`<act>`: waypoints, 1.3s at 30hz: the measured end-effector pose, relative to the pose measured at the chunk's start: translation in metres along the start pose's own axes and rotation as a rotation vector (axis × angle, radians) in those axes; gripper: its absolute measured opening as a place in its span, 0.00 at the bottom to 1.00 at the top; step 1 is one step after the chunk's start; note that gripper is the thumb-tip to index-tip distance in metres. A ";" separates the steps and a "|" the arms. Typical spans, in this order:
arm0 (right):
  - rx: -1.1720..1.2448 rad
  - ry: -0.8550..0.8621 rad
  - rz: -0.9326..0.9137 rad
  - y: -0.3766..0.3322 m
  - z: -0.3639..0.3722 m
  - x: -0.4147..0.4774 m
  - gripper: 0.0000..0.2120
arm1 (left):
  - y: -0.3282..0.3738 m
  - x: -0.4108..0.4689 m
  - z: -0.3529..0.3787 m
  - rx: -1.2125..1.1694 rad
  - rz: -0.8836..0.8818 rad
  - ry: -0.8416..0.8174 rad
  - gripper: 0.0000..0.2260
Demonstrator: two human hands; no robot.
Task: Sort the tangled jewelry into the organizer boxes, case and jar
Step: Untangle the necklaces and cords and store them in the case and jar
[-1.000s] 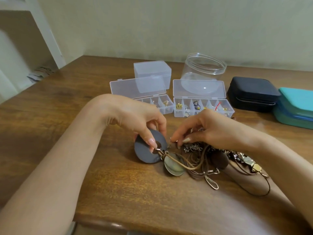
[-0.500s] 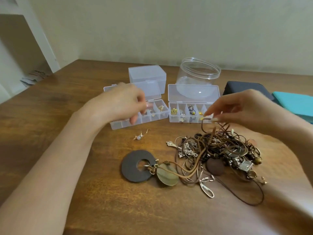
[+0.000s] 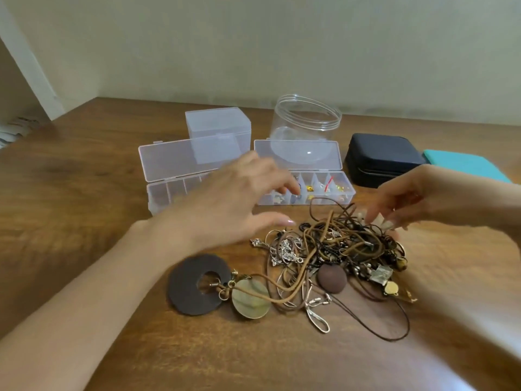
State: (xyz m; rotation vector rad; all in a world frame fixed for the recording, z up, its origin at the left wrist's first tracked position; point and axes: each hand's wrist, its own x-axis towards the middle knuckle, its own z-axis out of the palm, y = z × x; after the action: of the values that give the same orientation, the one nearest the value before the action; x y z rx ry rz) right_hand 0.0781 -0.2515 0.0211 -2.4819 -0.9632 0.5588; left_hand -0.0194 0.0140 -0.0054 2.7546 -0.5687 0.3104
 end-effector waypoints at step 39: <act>0.584 0.114 -0.050 -0.010 0.003 -0.001 0.12 | 0.000 -0.005 -0.005 -0.308 -0.084 -0.345 0.06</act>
State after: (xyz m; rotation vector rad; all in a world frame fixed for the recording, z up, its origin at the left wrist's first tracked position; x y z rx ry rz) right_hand 0.0703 -0.2447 0.0243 -1.9399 -0.6912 0.5763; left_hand -0.0246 0.0177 -0.0023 2.5308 -0.5293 -0.2579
